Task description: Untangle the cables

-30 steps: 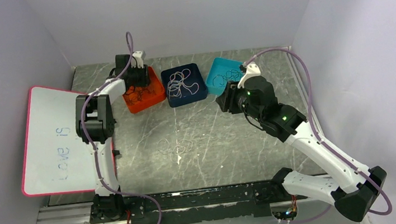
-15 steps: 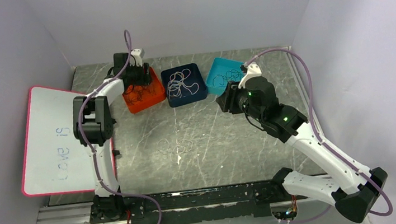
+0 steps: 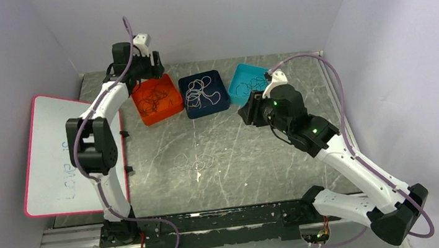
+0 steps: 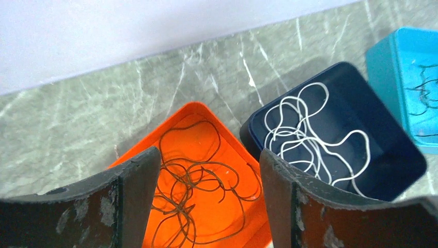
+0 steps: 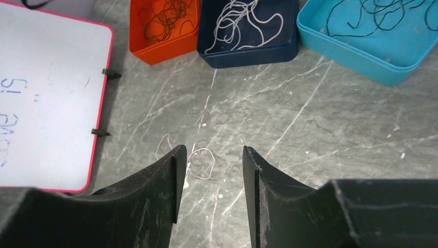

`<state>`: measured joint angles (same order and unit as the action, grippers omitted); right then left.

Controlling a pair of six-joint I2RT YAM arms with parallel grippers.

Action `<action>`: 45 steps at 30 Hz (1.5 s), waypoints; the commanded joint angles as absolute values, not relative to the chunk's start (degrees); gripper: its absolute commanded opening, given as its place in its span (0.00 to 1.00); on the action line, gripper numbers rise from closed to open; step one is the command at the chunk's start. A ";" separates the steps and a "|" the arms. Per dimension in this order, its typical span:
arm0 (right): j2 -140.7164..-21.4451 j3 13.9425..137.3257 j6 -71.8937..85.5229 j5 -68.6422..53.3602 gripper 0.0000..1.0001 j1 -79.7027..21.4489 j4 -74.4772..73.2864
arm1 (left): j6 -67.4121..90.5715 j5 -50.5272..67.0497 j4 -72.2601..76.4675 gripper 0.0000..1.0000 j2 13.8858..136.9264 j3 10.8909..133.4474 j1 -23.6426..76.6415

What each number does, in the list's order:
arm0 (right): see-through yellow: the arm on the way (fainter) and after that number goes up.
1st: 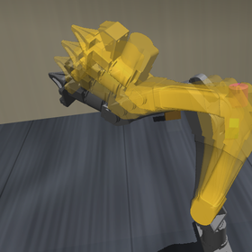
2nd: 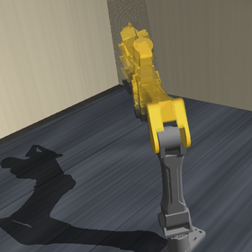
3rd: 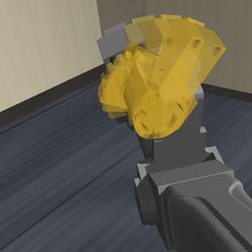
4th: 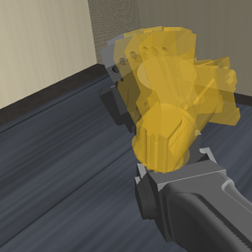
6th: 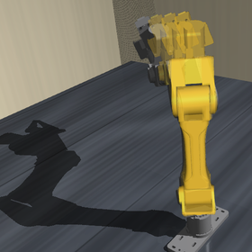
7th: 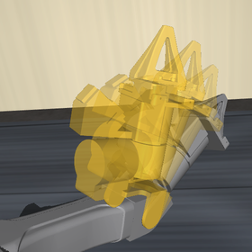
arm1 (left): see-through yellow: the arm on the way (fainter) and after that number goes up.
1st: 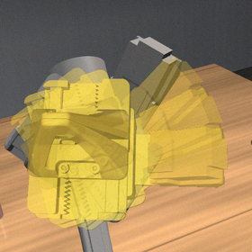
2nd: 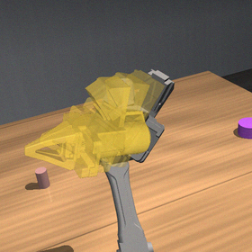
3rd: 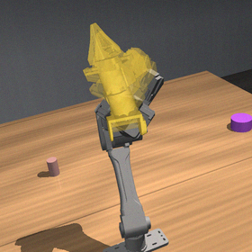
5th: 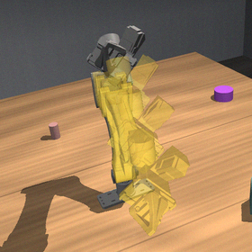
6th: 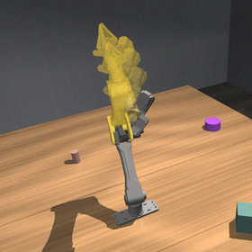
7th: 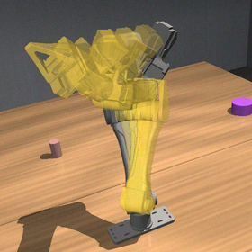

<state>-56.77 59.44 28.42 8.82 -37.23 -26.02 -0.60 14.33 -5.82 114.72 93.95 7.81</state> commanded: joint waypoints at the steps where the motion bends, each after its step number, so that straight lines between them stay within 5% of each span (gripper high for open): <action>1: -58.75 58.42 26.93 4.35 0.48 -37.34 -23.86 | 0.99 14.48 -5.26 0.75 107.49 91.55 7.47; 10: -69.69 55.48 25.72 -5.41 0.49 -40.41 -18.75 | 6.90 15.79 -3.15 0.74 90.47 73.71 9.58; 21: -86.39 57.99 28.58 3.40 0.49 -54.13 -13.88 | 13.64 12.25 -4.45 0.73 67.70 50.96 12.87; 29: -88.66 51.84 36.35 10.95 0.49 -54.51 -10.01 | 13.61 10.24 -8.89 0.73 58.95 46.96 12.96; 45: -94.92 47.29 41.11 5.74 0.47 -50.07 -0.23 | 17.04 15.02 -4.01 0.71 60.51 46.69 13.01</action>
